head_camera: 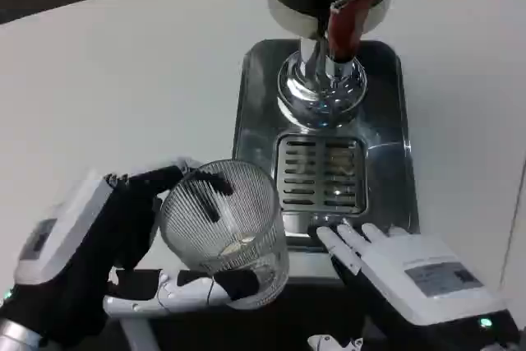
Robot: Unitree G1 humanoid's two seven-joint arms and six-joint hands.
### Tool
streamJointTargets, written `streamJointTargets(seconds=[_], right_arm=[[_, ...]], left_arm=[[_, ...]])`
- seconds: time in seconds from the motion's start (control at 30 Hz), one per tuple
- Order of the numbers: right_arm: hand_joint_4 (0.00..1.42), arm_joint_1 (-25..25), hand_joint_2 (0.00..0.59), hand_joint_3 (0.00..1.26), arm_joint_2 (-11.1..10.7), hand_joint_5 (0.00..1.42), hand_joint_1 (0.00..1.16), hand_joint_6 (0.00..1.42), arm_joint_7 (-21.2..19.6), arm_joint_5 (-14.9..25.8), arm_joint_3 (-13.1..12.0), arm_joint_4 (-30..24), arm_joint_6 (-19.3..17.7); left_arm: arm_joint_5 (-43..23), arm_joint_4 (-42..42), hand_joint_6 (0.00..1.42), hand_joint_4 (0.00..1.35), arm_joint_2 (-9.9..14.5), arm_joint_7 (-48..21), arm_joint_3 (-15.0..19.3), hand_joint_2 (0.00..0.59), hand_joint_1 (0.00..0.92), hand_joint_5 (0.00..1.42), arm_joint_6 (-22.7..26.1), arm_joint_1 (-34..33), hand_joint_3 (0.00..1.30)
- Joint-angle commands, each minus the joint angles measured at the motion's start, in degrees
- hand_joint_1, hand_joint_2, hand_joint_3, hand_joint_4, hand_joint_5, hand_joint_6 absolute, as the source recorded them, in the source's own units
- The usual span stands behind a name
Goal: Grasp the cup under the faucet to collect the drink, then remove the cup.
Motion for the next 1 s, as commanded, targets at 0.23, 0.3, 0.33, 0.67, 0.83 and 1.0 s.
streamJointTargets(seconds=[0.23, 0.3, 0.33, 0.67, 0.83, 1.0], right_arm=[[0.00, 1.0, 0.400, 0.00, 0.6, 0.00, 0.19, 0.00, 1.3, -0.4, -0.6, -1.3, -0.8], [0.00, 1.1, 0.400, 0.00, 0.6, 0.00, 0.19, 0.00, 1.4, -0.4, -0.6, -1.3, -0.9], [0.00, 1.1, 0.400, 0.00, 0.7, 0.00, 0.19, 0.00, 1.4, -0.4, -0.6, -1.3, -0.8], [0.00, 1.2, 0.400, 0.00, 1.1, 0.00, 0.19, 0.00, 1.2, -0.5, -1.2, -1.5, -0.6], [0.00, 1.3, 0.400, 0.00, 1.7, 0.00, 0.19, 0.00, 1.0, -0.2, -1.7, -1.7, -0.3], [0.00, 0.8, 0.400, 0.00, 2.7, 0.00, 0.19, 0.00, -0.1, 0.9, -3.7, -1.8, 0.3]], left_arm=[[-1.8, -1.3, 1.42, 1.26, -0.1, -0.2, 0.5, 0.193, 0.503, 1.42, -1.0, 1.0, 1.06], [-1.7, -1.4, 1.42, 1.26, -0.1, -0.2, 0.4, 0.193, 0.503, 1.42, -1.0, 1.0, 1.06], [-1.7, -1.4, 1.42, 1.26, -0.1, -0.2, 0.4, 0.193, 0.503, 1.42, -1.0, 1.0, 1.06], [-0.8, -0.6, 1.42, 1.26, -0.1, 0.1, 0.0, 0.193, 0.503, 1.42, -1.0, 0.1, 1.06], [-0.1, 0.3, 1.42, 1.26, -0.6, 0.6, -0.6, 0.193, 0.503, 1.42, -0.9, -1.3, 1.06], [1.3, 2.2, 1.42, 1.26, -1.2, 1.3, -1.5, 0.193, 0.503, 1.42, -0.9, -3.8, 1.06]])
